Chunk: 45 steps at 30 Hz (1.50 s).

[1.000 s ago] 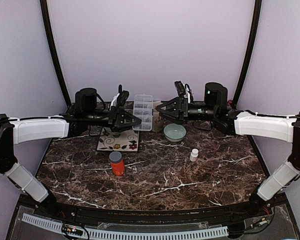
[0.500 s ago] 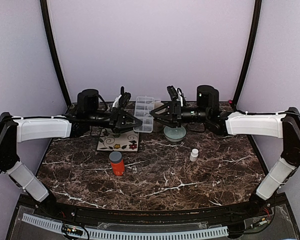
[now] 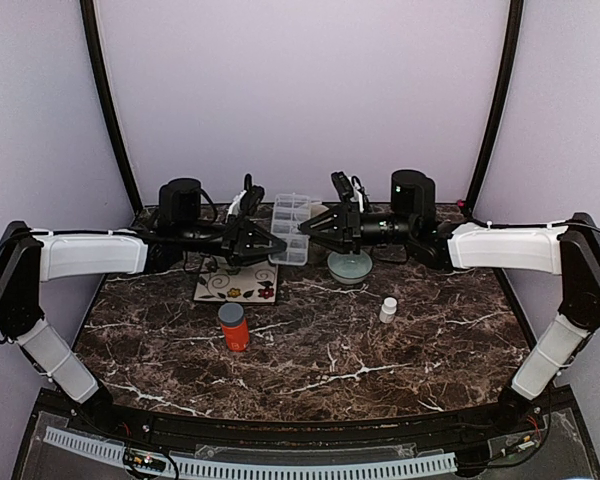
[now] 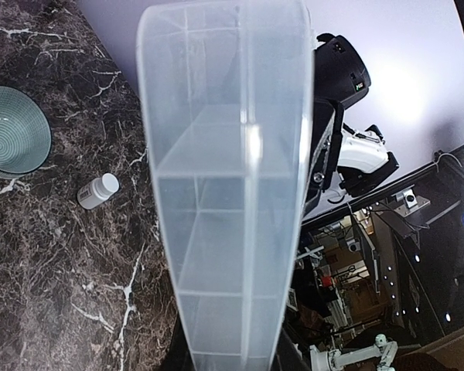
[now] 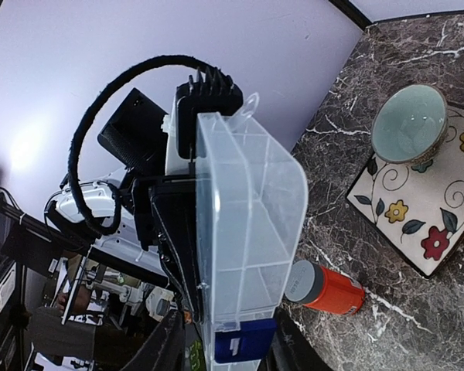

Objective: Sort the pills into containers
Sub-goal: Open the lid of the pill container.

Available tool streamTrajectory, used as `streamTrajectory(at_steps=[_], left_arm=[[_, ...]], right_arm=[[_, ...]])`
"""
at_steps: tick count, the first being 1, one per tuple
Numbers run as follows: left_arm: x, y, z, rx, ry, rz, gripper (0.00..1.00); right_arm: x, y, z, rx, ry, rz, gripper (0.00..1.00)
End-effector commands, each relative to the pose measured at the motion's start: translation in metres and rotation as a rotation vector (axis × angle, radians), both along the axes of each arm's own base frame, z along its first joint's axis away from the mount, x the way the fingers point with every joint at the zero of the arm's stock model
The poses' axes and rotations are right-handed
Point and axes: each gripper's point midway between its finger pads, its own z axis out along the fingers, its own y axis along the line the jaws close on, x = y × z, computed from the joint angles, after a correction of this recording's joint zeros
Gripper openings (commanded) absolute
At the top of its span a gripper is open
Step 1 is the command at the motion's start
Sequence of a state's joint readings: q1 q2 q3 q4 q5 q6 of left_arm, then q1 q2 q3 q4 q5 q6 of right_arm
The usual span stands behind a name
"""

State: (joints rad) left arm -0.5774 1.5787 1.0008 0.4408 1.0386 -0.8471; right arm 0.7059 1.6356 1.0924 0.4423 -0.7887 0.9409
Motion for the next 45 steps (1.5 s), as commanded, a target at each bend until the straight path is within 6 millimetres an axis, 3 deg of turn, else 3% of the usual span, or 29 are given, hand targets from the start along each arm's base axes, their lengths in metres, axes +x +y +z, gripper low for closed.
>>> streamTrajectory(at_steps=[1,17,24,31,38,45], left_arm=[[0.008,0.003,0.019,-0.035,-0.07,0.009,0.0],[0.018,0.01,0.009,-0.014,-0.056,0.041,0.0],[0.017,0.01,0.008,-0.018,-0.05,0.036,0.0],[0.015,0.01,0.01,-0.026,-0.049,0.029,0.0],[0.013,0.011,0.007,-0.022,-0.038,0.025,0.0],[0.013,0.011,0.005,-0.017,-0.036,0.028,0.0]], right_arm=[[-0.001,0.004,0.014,0.029,-0.04,0.018,0.34],[0.01,0.0,0.013,0.008,-0.048,-0.015,0.27],[0.012,0.003,0.011,0.021,-0.026,-0.008,0.49],[0.013,0.003,0.011,0.021,-0.025,-0.009,0.5],[0.018,0.007,0.025,0.047,-0.052,-0.01,0.44],[0.019,0.01,0.027,0.052,-0.052,-0.005,0.27]])
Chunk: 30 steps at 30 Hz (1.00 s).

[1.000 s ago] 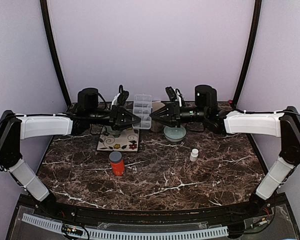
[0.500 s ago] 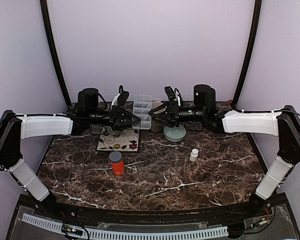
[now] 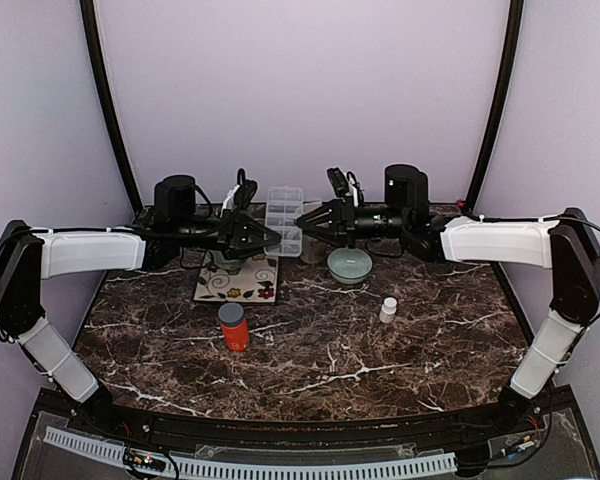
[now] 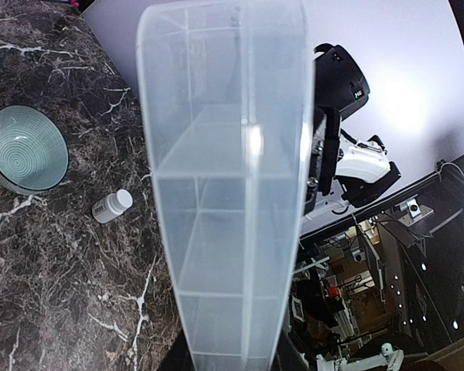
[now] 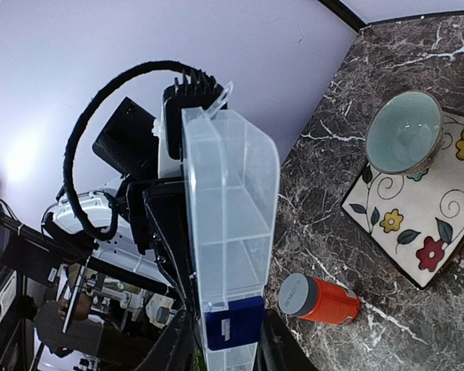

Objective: Sort the pills into containers
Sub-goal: Open the lid of the pill container.

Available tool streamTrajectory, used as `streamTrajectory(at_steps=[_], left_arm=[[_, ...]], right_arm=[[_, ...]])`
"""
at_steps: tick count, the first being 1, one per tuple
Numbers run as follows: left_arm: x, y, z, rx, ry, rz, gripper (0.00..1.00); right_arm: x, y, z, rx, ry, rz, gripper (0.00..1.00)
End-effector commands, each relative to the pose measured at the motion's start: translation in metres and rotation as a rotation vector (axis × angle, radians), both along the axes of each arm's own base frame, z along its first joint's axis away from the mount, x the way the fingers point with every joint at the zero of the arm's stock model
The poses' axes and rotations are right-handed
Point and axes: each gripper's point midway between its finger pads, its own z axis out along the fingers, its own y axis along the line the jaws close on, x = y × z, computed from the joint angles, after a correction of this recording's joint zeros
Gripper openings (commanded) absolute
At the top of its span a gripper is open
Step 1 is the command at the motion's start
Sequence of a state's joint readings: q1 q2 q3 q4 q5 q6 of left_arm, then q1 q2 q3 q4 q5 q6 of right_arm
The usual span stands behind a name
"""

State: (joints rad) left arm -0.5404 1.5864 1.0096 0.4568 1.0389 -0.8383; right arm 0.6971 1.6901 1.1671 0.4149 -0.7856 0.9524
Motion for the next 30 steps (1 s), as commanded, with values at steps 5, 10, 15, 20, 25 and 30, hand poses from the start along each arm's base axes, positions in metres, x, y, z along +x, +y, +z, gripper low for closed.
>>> streamTrajectory(at_steps=[5,10,15,20,25,30], left_arm=[[-0.001,0.003,-0.001,0.004,-0.011,-0.003,0.0],[0.003,0.003,-0.007,0.035,-0.015,0.019,0.0],[0.008,0.004,-0.012,0.063,-0.01,0.044,0.0],[0.012,0.004,-0.018,0.088,-0.006,0.063,0.0],[0.015,0.004,-0.02,0.101,-0.005,0.075,0.0],[0.017,0.004,-0.021,0.109,-0.007,0.085,0.0]], right_arm=[[0.003,0.001,0.022,0.043,-0.069,0.001,0.2],[0.007,-0.003,0.021,0.021,-0.08,-0.025,0.16],[0.012,-0.007,0.02,-0.006,-0.089,-0.052,0.14],[0.015,-0.008,0.016,-0.036,-0.097,-0.074,0.14],[0.018,-0.01,0.012,-0.065,-0.102,-0.094,0.14],[0.019,-0.012,0.007,-0.103,-0.107,-0.111,0.14]])
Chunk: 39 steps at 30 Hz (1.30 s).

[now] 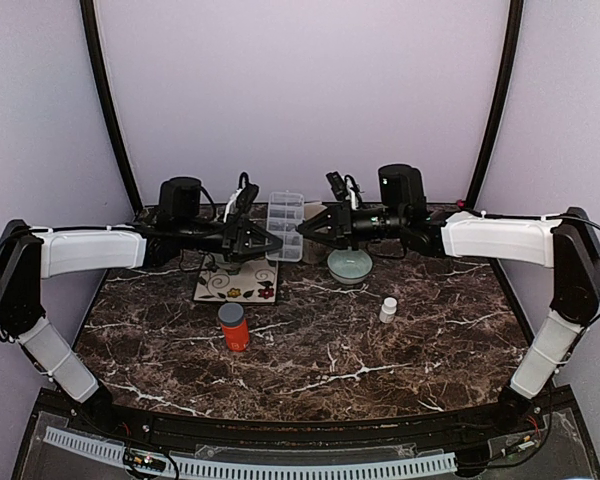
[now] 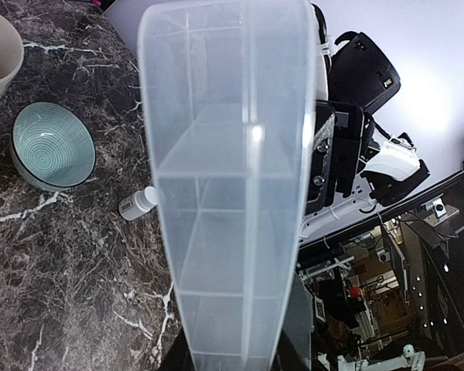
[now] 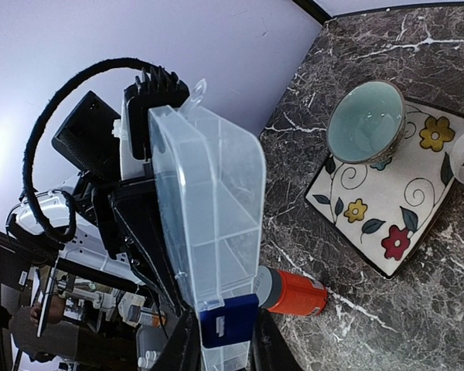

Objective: Sort the pills into containers
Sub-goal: Open the lid of the pill container.

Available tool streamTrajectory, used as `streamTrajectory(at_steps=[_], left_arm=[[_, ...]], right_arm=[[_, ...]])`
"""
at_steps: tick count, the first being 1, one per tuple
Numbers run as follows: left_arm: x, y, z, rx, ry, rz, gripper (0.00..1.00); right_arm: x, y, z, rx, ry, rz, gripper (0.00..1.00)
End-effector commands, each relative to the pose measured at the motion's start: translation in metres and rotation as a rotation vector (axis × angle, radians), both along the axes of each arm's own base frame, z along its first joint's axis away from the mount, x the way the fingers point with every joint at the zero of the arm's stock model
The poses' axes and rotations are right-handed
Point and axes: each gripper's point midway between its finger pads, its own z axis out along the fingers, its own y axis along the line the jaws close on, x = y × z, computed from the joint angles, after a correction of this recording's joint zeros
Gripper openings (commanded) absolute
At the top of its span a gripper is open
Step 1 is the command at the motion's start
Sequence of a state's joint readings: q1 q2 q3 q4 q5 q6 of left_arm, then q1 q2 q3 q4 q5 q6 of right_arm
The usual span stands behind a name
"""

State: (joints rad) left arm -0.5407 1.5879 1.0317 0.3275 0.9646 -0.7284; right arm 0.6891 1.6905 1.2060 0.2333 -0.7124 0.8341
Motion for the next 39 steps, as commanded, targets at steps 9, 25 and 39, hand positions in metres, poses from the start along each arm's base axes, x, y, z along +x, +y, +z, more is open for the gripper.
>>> streamTrajectory(at_steps=[9,25,39], left_arm=[[0.01,0.003,-0.008,0.051,0.019,0.047,0.0],[0.012,0.003,-0.012,0.062,0.02,0.052,0.0],[0.01,0.001,-0.011,0.046,0.024,0.03,0.0]], right_arm=[[0.006,-0.011,0.024,-0.023,-0.098,-0.069,0.17],[0.004,-0.015,0.021,-0.051,-0.1,-0.084,0.23],[0.01,-0.016,0.014,-0.083,-0.108,-0.106,0.25]])
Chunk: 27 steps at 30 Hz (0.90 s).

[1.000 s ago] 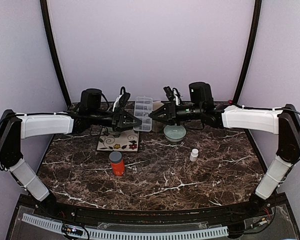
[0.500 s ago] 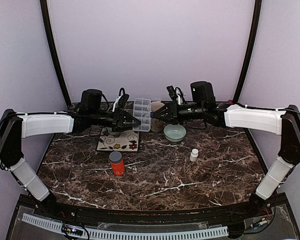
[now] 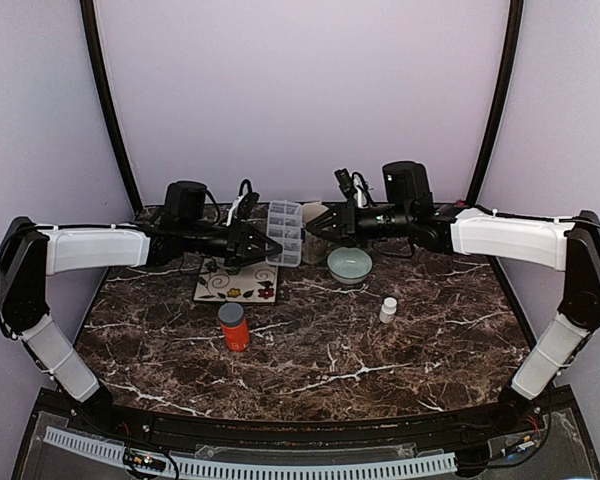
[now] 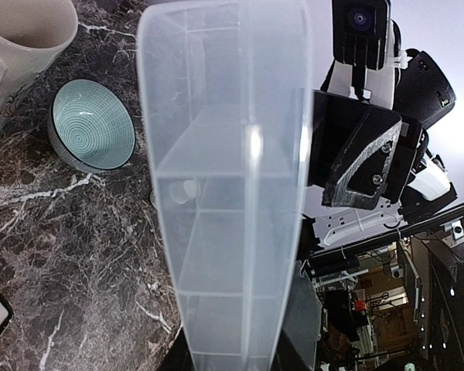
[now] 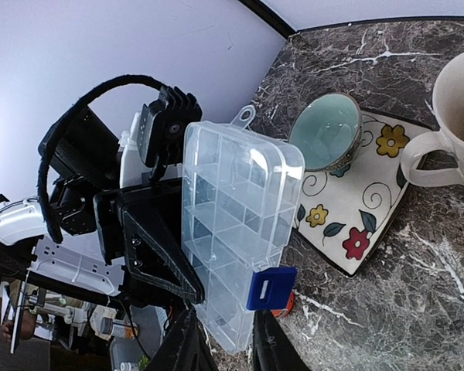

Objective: Sort the pills into containers
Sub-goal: Open the lid of the pill container.

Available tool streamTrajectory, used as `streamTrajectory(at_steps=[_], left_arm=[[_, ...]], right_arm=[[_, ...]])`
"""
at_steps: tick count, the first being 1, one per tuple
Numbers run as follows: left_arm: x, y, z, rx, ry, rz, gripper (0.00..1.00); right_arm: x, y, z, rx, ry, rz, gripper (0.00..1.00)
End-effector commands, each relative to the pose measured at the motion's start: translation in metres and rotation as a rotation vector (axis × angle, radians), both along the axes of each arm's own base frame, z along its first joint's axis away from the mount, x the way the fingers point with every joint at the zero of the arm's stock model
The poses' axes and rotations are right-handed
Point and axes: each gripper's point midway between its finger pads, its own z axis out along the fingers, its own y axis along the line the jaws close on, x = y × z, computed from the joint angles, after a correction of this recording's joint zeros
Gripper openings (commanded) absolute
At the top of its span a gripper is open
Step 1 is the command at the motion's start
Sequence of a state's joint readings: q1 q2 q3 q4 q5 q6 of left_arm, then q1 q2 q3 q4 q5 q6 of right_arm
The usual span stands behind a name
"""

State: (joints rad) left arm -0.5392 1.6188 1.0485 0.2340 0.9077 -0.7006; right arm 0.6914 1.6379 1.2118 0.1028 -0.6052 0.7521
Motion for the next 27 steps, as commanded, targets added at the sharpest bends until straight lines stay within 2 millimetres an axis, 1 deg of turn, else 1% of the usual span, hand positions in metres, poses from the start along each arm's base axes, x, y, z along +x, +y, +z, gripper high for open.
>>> streamTrajectory(at_steps=[1,4,7,10,15,16,17,18,22,27], left_arm=[[-0.001,-0.001,0.014,-0.032,-0.033,-0.023,0.0],[-0.003,-0.002,0.016,-0.04,-0.032,-0.034,0.0],[-0.005,-0.002,0.02,-0.056,-0.032,-0.052,0.0],[-0.007,-0.002,0.026,-0.075,-0.038,-0.068,0.0],[-0.01,-0.001,0.031,-0.091,-0.038,-0.085,0.0],[-0.01,-0.001,0.031,-0.096,-0.037,-0.091,0.0],[-0.011,-0.001,0.032,-0.1,-0.036,-0.095,0.0],[-0.011,-0.001,0.032,-0.102,-0.034,-0.098,0.0],[-0.011,-0.001,0.031,-0.105,-0.026,-0.105,0.0],[-0.008,-0.004,0.029,-0.107,-0.015,-0.118,0.0]], right_arm=[[0.007,-0.005,0.013,-0.011,-0.067,-0.036,0.27],[0.011,-0.011,0.008,-0.032,-0.07,-0.067,0.35],[0.015,-0.016,0.001,-0.055,-0.069,-0.099,0.4],[0.018,-0.02,-0.006,-0.066,-0.065,-0.121,0.41],[0.024,-0.025,-0.011,-0.06,-0.057,-0.153,0.41],[0.025,-0.024,-0.007,-0.043,-0.058,-0.148,0.41],[0.021,-0.026,-0.015,-0.041,-0.04,-0.137,0.41],[0.019,-0.025,-0.016,-0.022,-0.024,-0.126,0.41],[0.01,-0.021,-0.007,0.069,-0.014,-0.065,0.41],[-0.003,-0.015,0.006,0.146,-0.016,0.011,0.44]])
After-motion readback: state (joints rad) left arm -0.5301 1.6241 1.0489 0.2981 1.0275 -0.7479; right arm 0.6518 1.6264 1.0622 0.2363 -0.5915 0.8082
